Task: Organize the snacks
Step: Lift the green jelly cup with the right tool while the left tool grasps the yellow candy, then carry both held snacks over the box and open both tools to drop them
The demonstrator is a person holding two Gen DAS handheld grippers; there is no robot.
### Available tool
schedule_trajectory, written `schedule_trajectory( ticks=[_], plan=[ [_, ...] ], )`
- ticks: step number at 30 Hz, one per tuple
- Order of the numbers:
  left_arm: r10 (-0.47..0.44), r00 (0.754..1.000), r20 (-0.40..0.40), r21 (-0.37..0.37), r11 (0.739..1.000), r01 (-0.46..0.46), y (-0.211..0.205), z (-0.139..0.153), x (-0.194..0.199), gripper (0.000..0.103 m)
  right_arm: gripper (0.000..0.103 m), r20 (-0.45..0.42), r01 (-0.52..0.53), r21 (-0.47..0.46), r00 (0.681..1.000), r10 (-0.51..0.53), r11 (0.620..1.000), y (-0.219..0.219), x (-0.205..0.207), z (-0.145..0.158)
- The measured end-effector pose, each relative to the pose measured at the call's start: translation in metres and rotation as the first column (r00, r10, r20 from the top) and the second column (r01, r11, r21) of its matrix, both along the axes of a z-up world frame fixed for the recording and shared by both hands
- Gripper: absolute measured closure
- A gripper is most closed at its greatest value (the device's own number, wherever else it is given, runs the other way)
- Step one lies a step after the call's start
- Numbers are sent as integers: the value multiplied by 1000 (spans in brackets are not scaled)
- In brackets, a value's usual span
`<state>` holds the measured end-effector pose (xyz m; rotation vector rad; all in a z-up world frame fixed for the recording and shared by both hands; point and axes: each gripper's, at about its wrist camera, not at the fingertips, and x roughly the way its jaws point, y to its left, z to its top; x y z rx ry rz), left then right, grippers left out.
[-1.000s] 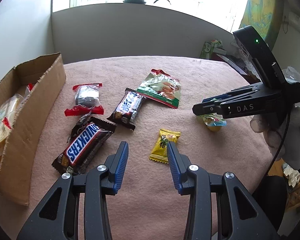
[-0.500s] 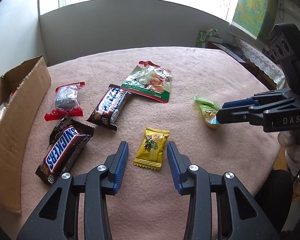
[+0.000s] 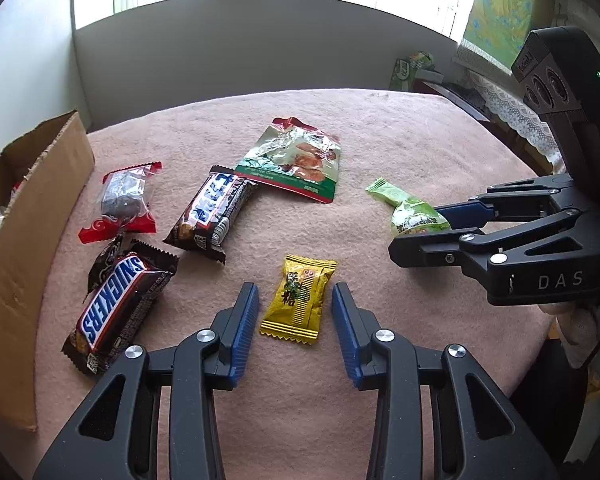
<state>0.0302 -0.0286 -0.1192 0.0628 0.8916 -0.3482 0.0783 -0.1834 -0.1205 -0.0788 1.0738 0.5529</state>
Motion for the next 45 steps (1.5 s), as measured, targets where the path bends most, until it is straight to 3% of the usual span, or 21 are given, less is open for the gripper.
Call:
schedule_trajectory(
  ticks=[2, 6, 8, 15, 26, 33, 37, 45],
  plan=[
    [5, 1000, 4, 1, 1000, -5, 0, 0, 0, 78, 59, 6, 0, -6, 1000, 0, 1000, 0, 0, 0],
    [8, 1000, 6, -4, 1000, -8, 3, -1, -1, 80, 74, 28, -2, -50, 1000, 3, 999, 2, -4, 0],
    [14, 1000, 6, -11, 1000, -14, 5, 1, -1, 80, 76, 34, -3, -53, 999, 5, 999, 1, -7, 2],
    [28, 999, 24, -33, 999, -27, 10, 7, -7, 81, 76, 35, 10, -23, 999, -9, 1000, -7, -14, 7],
    [105, 989, 107, -89, 991, -96, 42, 34, -16, 81, 76, 119, -21, 21, 993, 18, 1000, 15, -22, 50],
    [234, 954, 187, -146, 967, -208, 93, 60, -23, 81, 76, 166, -78, 53, 984, 68, 996, 59, -12, 71],
    [314, 922, 226, -164, 945, -282, 125, 69, -29, 81, 76, 186, -116, 77, 977, 100, 990, 91, -6, 80],
    [430, 875, 222, -192, 899, -393, 181, 64, -33, 81, 76, 194, -207, 106, 964, 184, 973, 160, 7, 88]
  ],
)
